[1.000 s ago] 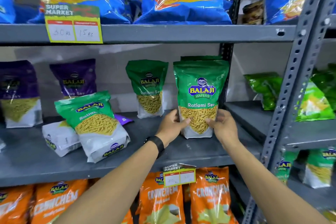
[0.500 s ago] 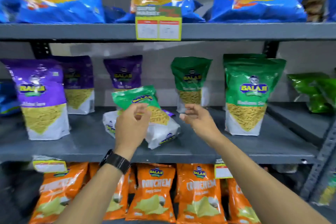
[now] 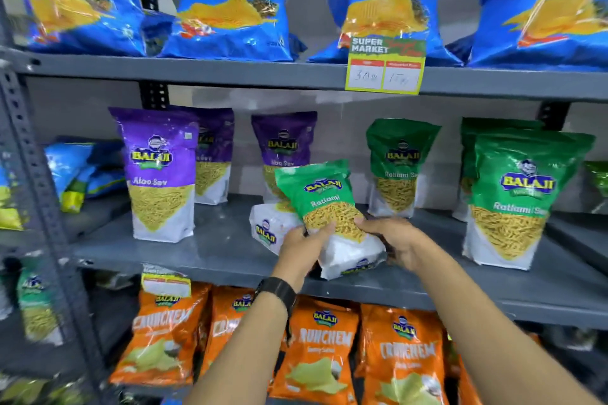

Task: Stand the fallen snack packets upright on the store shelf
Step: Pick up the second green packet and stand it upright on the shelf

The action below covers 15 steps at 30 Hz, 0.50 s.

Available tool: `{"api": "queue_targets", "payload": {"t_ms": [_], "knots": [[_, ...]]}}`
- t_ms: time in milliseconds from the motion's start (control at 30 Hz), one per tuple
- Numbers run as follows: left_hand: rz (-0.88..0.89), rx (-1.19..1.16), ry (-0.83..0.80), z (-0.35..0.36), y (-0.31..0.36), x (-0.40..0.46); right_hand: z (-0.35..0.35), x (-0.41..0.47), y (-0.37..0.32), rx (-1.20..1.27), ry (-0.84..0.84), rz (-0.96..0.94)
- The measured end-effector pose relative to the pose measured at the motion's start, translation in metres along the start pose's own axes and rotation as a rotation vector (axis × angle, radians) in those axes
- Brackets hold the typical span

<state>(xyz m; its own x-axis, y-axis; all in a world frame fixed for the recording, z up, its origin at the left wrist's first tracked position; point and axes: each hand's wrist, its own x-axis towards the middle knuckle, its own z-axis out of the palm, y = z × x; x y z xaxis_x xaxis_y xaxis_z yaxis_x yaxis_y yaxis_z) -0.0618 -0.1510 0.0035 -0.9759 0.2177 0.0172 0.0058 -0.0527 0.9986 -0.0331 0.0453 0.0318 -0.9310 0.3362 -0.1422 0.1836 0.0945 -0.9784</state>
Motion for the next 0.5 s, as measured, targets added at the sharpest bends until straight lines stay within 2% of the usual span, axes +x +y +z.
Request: {"api": "queue_targets", "payload": {"t_ms": [200, 333, 500], "knots": [[0.05, -0.237, -0.027, -0.007, -0.005, -0.022, 0.009, -0.055, 0.014, 0.223, 0.045, -0.249], [0.163, -0.268, -0.098, -0.015, -0.009, -0.055, 0.015, -0.09, 0.035, 0.254, 0.13, -0.357], [0.232, -0.268, -0.106, -0.025, -0.021, -0.099, 0.023, -0.126, 0.064, 0.241, 0.131, -0.418]]}}
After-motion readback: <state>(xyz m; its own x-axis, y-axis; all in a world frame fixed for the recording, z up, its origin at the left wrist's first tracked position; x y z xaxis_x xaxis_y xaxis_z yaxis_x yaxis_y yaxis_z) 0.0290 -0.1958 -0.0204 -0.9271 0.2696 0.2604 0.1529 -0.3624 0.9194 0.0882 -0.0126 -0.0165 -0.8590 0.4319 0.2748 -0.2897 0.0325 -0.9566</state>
